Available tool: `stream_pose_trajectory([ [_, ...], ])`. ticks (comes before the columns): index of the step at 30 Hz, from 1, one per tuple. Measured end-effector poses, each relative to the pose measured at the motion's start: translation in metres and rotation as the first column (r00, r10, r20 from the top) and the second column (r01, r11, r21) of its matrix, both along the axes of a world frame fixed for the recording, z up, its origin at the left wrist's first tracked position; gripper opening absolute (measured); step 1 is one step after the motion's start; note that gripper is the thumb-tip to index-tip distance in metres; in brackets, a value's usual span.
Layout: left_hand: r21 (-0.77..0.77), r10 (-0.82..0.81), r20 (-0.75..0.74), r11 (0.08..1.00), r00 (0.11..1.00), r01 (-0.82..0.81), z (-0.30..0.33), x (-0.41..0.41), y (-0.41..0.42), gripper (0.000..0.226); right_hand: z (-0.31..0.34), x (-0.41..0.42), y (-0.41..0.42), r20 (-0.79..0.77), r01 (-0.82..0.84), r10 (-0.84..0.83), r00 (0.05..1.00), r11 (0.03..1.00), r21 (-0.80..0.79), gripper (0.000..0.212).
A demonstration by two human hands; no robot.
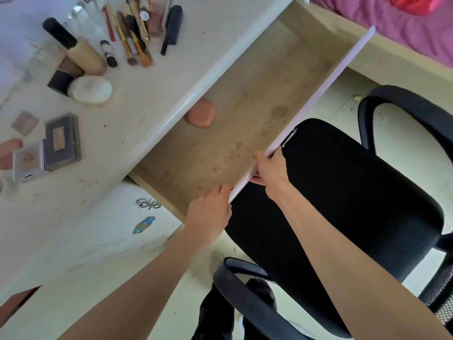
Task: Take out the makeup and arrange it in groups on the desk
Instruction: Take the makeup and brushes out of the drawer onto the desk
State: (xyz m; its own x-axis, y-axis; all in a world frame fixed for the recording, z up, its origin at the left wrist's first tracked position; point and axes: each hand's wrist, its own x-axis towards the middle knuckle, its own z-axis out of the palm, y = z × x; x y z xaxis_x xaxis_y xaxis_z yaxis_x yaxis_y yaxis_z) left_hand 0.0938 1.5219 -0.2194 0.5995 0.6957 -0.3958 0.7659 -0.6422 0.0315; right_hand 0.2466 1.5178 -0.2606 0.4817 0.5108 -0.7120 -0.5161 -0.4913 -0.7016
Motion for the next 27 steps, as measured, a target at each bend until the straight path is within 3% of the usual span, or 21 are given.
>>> stream_pose_trajectory([
  [6, -0.065, -0.032, -0.019, 0.997, 0.999, 0.031, -0.015, -0.002, 0.008, 0.033, -0.008, 0.0, -0.004, -0.044, 0.028, -0.027, 0.999, 0.999, 0.022, 0.049],
  [10, -0.368, 0.195, 0.19, 0.923, 0.962, -0.114, -0.016, -0.004, 0.036, 0.038, -0.006, 0.002, -0.004, -0.062, 0.035, -0.033, 0.997, 0.999, 0.019, 0.043],
  [13, -0.203, 0.108, 0.364, 0.979, 0.925, -0.035, -0.022, 0.007, 0.072, 0.036, -0.003, 0.003, -0.005, -0.097, 0.048, -0.045, 0.994, 0.999, 0.022, 0.034],
  [16, -0.054, -0.009, 0.267, 0.998, 0.964, 0.024, -0.032, 0.032, 0.098, 0.05, -0.002, 0.005, -0.007, -0.169, 0.054, -0.045, 0.985, 0.997, 0.05, 0.03],
  [20, -0.061, -0.094, 0.155, 0.993, 0.983, 0.104, -0.049, 0.062, 0.112, 0.07, -0.003, 0.009, -0.01, -0.246, 0.062, -0.047, 0.968, 0.996, 0.056, 0.037],
  [23, -0.082, -0.148, 0.12, 0.984, 0.982, 0.158, -0.069, 0.07, 0.116, 0.066, -0.005, 0.01, -0.012, -0.314, 0.08, -0.055, 0.948, 0.994, 0.068, 0.053],
  [27, -0.093, -0.104, 0.13, 0.989, 0.986, 0.117, -0.08, 0.069, 0.114, 0.071, -0.004, 0.011, -0.017, -0.454, 0.181, -0.121, 0.882, 0.979, 0.09, 0.057],
])
